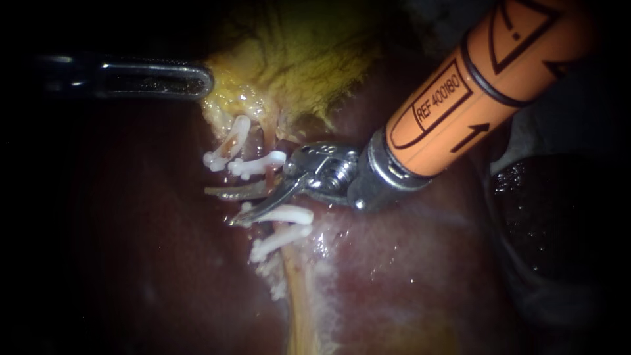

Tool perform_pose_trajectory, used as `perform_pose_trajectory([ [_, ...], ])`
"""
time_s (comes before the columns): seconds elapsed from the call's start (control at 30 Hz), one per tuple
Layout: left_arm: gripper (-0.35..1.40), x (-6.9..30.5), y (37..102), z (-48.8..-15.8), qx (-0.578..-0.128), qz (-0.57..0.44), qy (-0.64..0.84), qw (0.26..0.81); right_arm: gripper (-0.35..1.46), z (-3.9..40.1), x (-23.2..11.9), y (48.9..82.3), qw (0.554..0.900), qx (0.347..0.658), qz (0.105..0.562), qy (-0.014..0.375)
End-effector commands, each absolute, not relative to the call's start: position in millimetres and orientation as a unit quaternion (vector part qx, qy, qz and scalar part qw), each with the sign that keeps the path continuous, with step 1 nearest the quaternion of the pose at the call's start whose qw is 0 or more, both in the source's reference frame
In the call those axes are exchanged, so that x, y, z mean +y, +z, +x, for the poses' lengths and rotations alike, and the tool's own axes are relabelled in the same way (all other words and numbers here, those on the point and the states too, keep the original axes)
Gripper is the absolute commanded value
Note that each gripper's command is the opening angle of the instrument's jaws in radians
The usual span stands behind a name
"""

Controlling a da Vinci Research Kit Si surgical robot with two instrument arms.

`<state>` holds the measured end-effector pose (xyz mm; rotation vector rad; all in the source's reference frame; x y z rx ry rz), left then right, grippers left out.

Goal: Go to the cutting position right tube

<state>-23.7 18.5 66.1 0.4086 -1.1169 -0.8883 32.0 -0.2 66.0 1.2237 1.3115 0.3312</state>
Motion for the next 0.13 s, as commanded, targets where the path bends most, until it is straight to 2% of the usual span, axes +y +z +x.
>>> perform_pose_trajectory([
  [0.03, -0.35, 18.5, 66.1, -23.7, -0.509, 0.186, -0.404, 0.737, 0.86, 31.9, -0.2, 66.1, 0.613, 0.569, 0.529, 0.145],
  [0.13, -0.35, 18.5, 66.1, -23.7, -0.509, 0.186, -0.404, 0.737, 0.88, 31.9, -0.2, 66.1, 0.613, 0.569, 0.529, 0.145],
])
